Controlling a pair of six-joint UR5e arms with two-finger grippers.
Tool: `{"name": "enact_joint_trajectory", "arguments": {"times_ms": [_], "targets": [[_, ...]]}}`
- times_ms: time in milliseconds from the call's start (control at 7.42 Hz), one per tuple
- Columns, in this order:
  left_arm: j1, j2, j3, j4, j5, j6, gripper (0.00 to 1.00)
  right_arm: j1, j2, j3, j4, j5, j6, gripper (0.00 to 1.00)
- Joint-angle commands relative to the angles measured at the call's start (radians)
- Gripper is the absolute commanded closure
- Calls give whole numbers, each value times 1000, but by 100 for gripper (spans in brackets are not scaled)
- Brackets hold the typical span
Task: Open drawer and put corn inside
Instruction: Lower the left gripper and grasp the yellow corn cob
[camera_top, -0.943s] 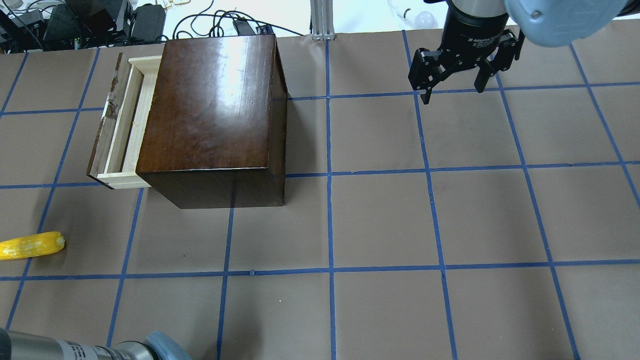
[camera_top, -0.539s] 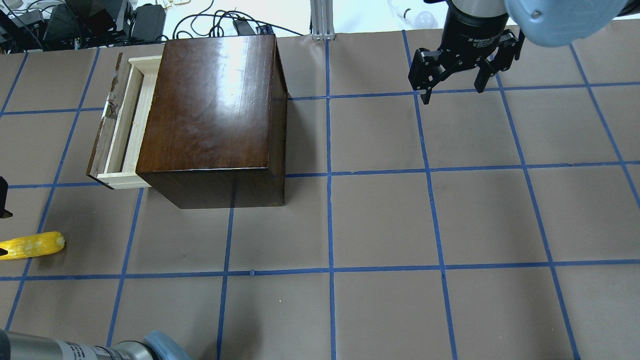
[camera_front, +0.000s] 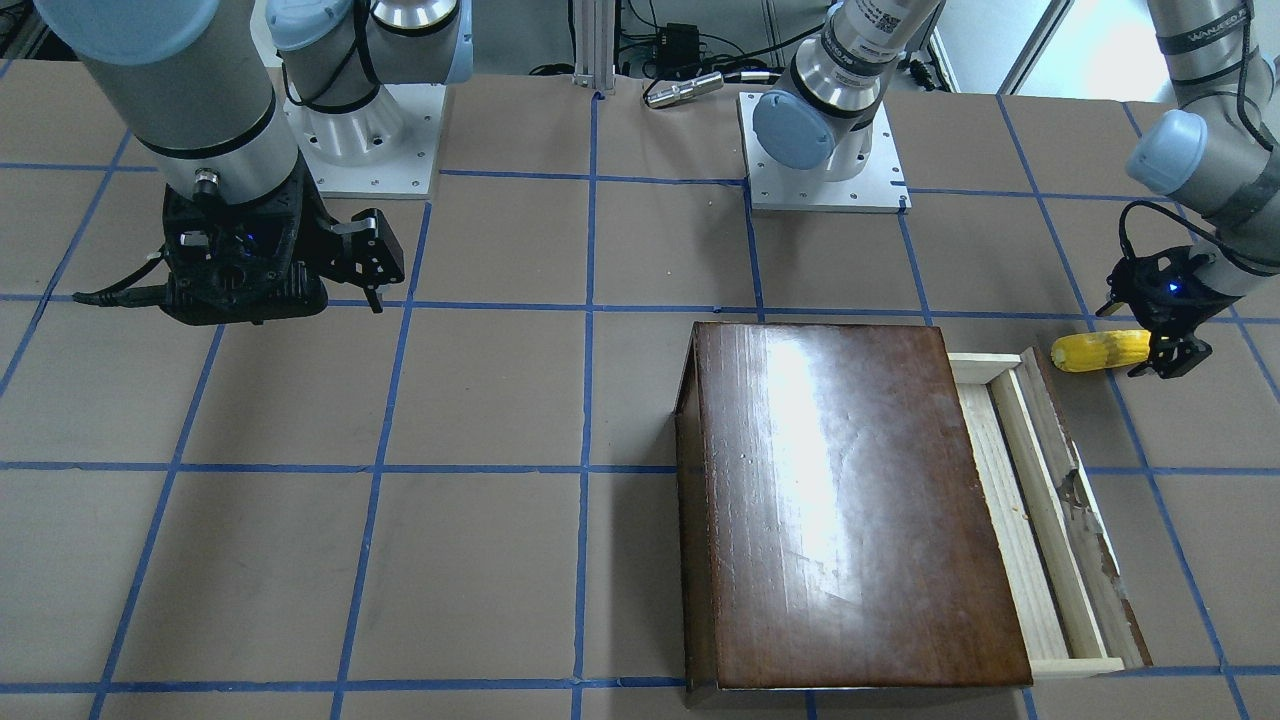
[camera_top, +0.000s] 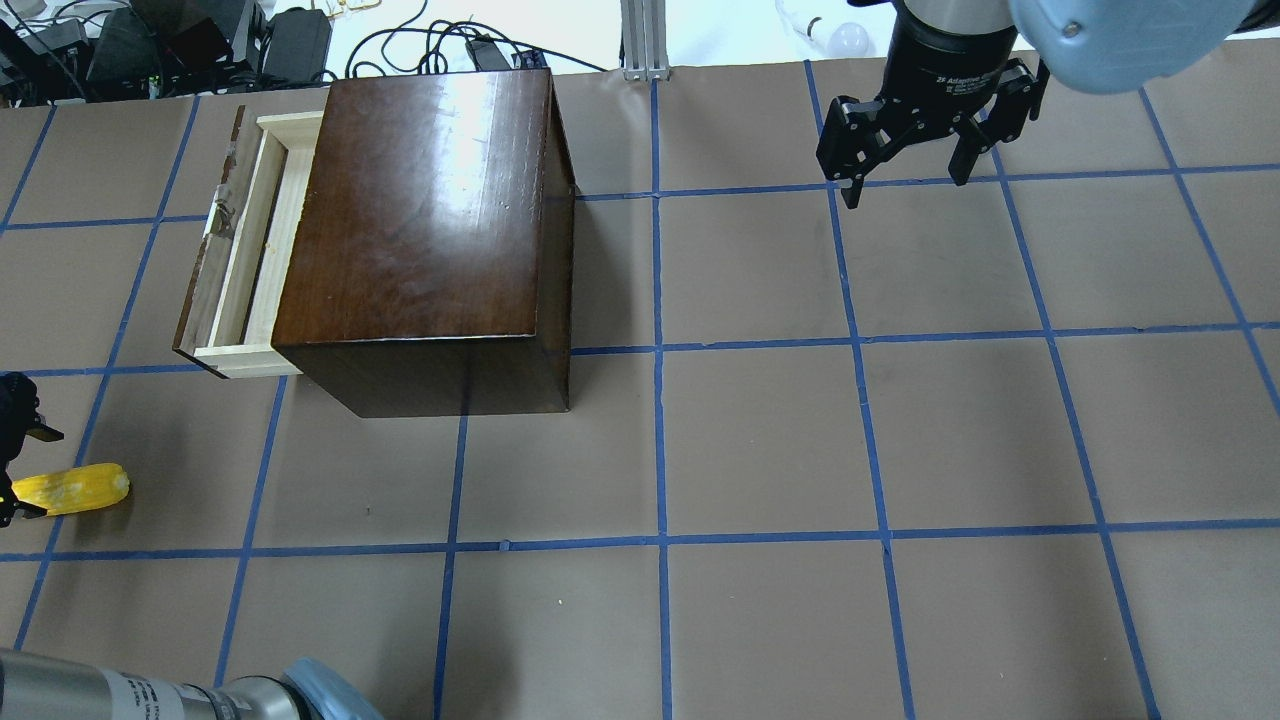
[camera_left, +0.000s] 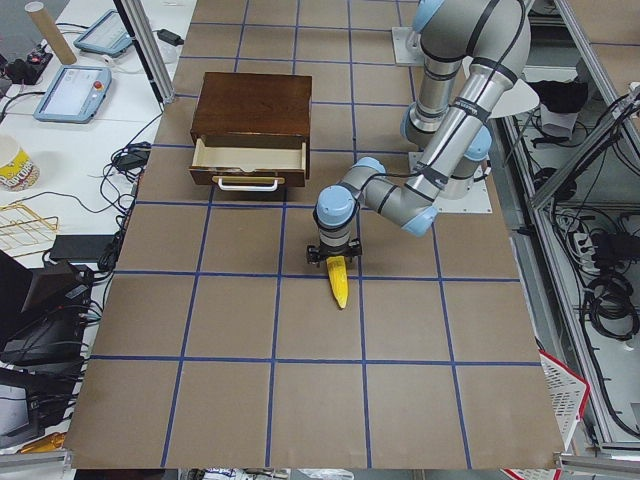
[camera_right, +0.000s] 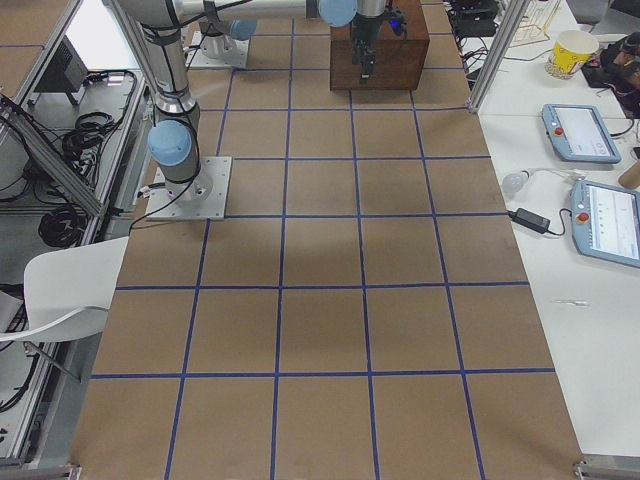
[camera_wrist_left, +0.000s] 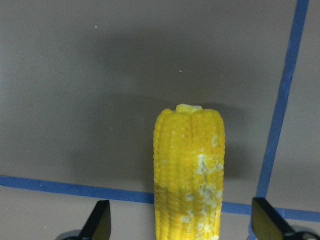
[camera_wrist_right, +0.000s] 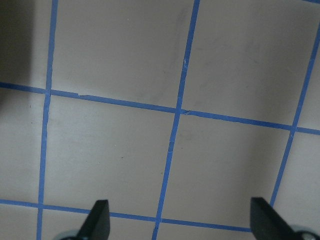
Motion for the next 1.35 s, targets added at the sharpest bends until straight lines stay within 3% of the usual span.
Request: {"name": "enact_joint_trajectory", "arguments": {"times_ms": [0,269,404,539,674,943,1212], "targets": [[26,-24,-17,17,-2,4,0,0,0,0,0,0,-1,0],[28,-50,-56,124,-2,12,0,0,0,0,0,0,-1,0],[28,-55,-56,141,-3,29,7,0,0,0,1,0,1,0],[28,-59,-57,141,-20,35,20,0,0,0,1,0,1,0],[30,-62,-57,141,-29,42,47,0,0,0,0,0,1,0],[33,-62,-56,141,-37,53,88,0,0,0,1,0,-1,0],[31,-53,-54,141,-46,49,97,0,0,0,0,0,-1,0]]}}
